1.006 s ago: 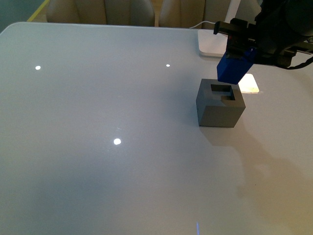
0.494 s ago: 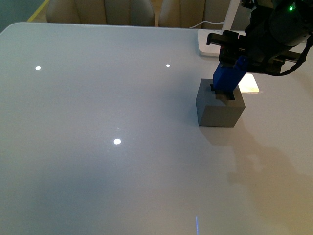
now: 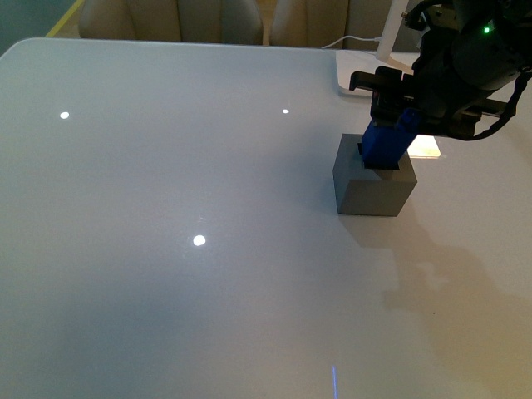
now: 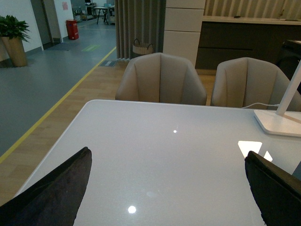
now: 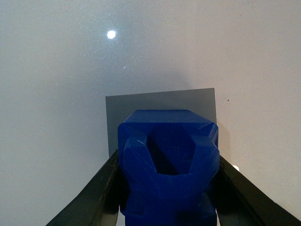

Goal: Insert blue part into gray base

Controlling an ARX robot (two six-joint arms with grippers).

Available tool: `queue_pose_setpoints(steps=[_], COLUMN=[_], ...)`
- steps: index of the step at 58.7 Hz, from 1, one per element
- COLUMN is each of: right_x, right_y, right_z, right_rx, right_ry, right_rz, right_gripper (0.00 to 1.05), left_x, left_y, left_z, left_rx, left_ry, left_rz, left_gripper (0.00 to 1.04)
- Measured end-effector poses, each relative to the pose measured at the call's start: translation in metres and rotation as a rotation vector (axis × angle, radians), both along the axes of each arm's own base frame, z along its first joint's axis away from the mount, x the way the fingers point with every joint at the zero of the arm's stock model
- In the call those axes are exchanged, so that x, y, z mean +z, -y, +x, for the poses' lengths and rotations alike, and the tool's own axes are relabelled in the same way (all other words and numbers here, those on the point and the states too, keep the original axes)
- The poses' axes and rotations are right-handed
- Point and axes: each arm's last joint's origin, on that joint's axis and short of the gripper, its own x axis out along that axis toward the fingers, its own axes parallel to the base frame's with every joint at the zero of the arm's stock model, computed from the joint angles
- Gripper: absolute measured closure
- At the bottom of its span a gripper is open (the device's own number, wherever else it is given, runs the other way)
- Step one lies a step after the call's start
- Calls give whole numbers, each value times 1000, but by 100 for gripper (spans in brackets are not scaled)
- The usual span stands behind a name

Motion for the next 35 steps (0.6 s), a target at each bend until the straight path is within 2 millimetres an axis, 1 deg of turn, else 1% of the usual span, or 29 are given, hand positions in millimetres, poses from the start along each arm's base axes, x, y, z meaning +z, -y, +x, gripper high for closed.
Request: queue_pose_setpoints(steps=[14, 27, 28, 30, 33, 35], right_x=[-4, -3, -4, -5, -7, -9], right_y=[1, 3, 3, 3, 4, 4], right_z=[-1, 0, 0, 0, 0, 0], right_rx=[6, 18, 21, 20, 19, 17], right_ry=[-40, -51, -52, -55, -60, -62], right_rz=[-6, -14, -16, -16, -18, -17], right_gripper=[60, 59, 58, 51, 44, 37], left_x=[0, 0, 0, 0, 0, 0], left_y=[0, 0, 0, 0, 0, 0], left_z=[0, 0, 0, 0, 0, 0], left_rx=[0, 0, 0, 0, 0, 0], left_ry=[0, 0, 0, 0, 0, 0], left_rz=[0, 0, 0, 0, 0, 0], left_gripper=[7, 7, 7, 7, 7, 7])
